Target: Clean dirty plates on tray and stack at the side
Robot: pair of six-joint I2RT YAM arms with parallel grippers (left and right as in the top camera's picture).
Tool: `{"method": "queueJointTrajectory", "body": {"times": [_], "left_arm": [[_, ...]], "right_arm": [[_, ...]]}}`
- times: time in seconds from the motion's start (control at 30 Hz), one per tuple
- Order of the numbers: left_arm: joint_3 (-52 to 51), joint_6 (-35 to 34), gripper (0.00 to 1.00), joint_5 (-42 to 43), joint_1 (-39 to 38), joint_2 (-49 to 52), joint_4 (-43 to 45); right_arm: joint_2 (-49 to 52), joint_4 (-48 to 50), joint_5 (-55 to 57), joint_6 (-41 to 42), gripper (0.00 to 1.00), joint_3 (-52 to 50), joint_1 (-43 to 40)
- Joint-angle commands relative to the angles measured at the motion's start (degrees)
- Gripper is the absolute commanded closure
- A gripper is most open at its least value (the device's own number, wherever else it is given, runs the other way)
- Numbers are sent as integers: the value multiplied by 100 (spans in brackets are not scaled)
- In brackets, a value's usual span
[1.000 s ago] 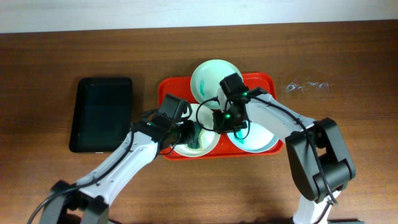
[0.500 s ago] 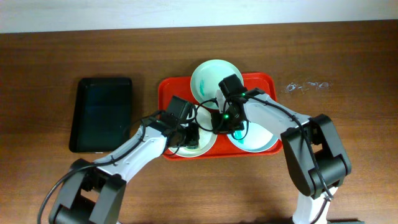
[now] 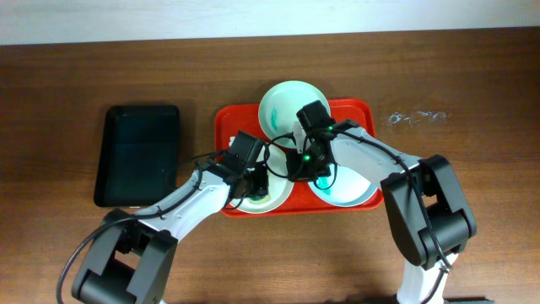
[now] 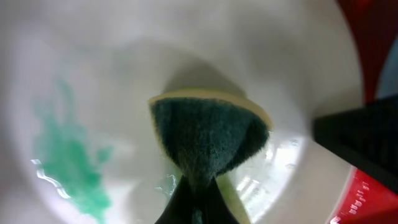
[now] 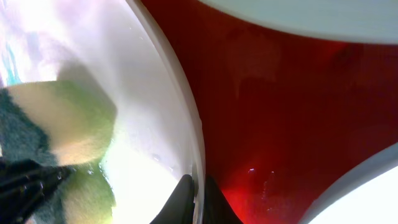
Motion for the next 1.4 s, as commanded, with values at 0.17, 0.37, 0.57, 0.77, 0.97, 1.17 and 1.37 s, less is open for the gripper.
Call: {"method": "queueJointTrajectory", "body": {"times": [0.17, 0.37, 0.57, 0.77, 0.97, 1.17, 1.37], "left_arm": [[577, -9, 100, -2935, 11, -7, -1189], [1099, -63, 100, -737, 116, 9, -938], [1099, -380, 100, -581, 177, 776, -702], [1102, -376, 100, -2312, 647, 960, -1399], [1401, -199, 100, -2715, 837, 527, -1882], [1700, -208, 100, -1451, 1539, -890, -2133], [1687, -173, 100, -848, 3320, -1045, -2743]], "right_arm": [[127, -39, -37, -83, 92, -44, 15], [127, -42, -24, -83, 92, -44, 15], [127, -44, -24, -83, 92, -44, 15], [127, -68, -20, -105, 93, -44, 15], [127, -66, 33, -101, 96, -44, 15], [-245, -726, 721, -278, 96, 496, 68], [-654, -2892, 4511, -278, 96, 2813, 1082]]}}
